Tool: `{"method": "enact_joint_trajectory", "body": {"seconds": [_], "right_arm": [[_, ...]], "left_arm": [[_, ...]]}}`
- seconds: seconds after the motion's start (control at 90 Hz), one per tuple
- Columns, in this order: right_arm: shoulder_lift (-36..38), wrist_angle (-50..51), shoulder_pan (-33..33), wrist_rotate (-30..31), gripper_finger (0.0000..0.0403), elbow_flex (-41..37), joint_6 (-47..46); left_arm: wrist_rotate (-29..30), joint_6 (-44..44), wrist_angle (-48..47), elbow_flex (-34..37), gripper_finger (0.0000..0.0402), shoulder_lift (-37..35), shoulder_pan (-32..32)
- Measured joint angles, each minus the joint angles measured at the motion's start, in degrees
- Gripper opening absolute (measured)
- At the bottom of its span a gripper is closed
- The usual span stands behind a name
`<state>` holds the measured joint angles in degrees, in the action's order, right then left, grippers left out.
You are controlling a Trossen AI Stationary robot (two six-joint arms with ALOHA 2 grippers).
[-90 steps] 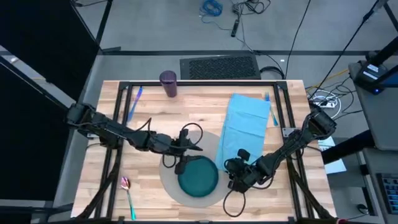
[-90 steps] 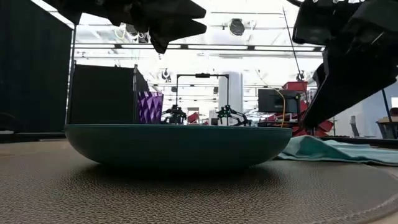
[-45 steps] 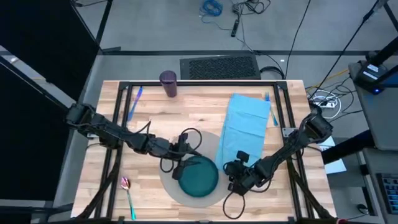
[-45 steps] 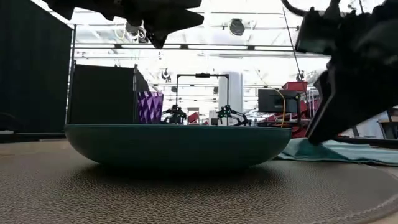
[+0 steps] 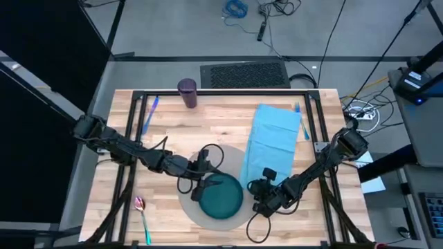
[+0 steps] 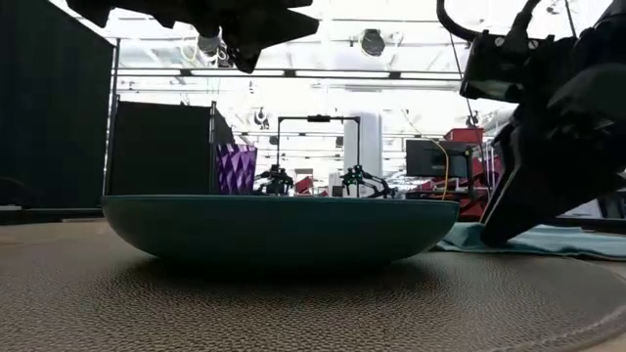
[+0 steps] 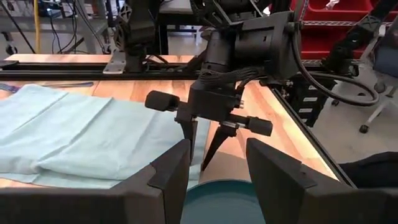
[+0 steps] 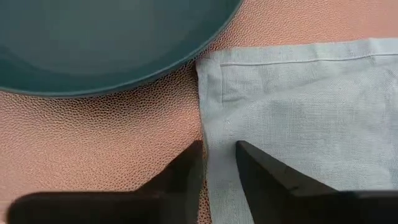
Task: Set table place
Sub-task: Fold the blue table napkin
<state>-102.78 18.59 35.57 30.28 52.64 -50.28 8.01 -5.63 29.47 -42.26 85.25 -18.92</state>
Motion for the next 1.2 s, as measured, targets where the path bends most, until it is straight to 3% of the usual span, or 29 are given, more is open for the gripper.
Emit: {"method": "enact_joint_trajectory", "body": {"seconds": [0.144,0.333,0.644,0.833,1.011,1.2], "right_arm": [[0.0,0.0,0.0,0.0,0.0007,0.0,0.0],[0.2,1.7,-0.3,0.1,0.0001,0.9,0.1],[0.3,20.9,-0.3,8.6,0.0,13.5,-2.3],[0.3,24.9,-0.3,9.0,0.0,14.9,-5.9],[0.3,25.9,-0.2,6.6,0.0,14.9,-8.3],[0.3,23.2,0.3,-1.0,0.0003,14.9,-8.7]], "left_arm": [[0.0,0.0,0.0,0.0,0.0144,0.0,0.0],[0.0,0.0,0.0,0.0,0.0144,0.0,0.0],[0.0,0.0,0.4,0.0,0.0144,0.0,0.0],[0.0,-1.2,6.9,0.0,0.0144,2.9,-0.3],[0.0,-2.3,9.7,0.0,0.0144,8.4,-0.4],[-0.1,-3.1,10.9,0.0,0.0144,9.1,-0.4]]}}
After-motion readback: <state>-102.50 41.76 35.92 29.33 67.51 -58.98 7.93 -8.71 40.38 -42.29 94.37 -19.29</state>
